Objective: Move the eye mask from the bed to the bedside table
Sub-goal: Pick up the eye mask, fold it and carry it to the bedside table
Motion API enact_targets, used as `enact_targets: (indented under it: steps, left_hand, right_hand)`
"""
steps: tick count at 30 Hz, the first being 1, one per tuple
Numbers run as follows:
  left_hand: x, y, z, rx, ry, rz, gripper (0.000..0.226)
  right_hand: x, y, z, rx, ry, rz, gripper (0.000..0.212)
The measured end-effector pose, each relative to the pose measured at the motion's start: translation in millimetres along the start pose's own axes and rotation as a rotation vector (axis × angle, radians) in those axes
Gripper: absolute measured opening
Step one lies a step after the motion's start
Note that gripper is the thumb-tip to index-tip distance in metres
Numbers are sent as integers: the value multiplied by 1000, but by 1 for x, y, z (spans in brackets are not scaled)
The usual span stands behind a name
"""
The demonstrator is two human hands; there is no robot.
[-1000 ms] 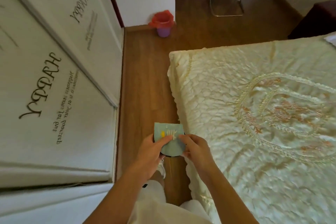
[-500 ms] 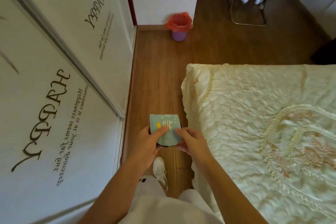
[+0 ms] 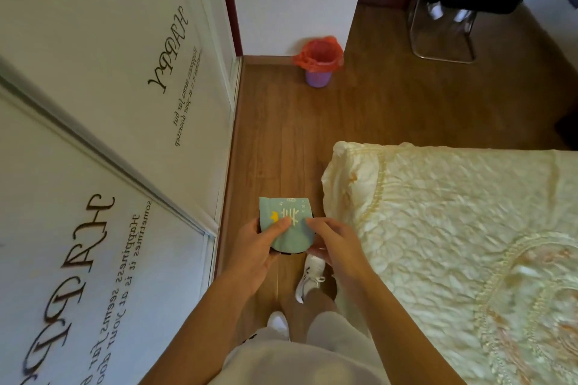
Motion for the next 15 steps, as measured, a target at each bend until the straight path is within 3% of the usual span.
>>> enact_targets:
  steps: [7, 15]
  left_hand:
    - [110, -23, 55, 61, 23, 58, 41]
    - [237, -102, 149, 90, -24, 10, 29]
  right_hand:
    - [108, 9, -63, 18, 4, -14, 16]
    - [226, 51, -188, 41, 75, -38, 9]
Point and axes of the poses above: each hand's wrist, its own x-axis towards the middle knuckle, its own y-axis out of the back of the hand, z = x × y, the point moved 7 cm from there along x, towards the middle knuckle, and after that the axes turned 3 degrees about -z, right-handed, at the moved point
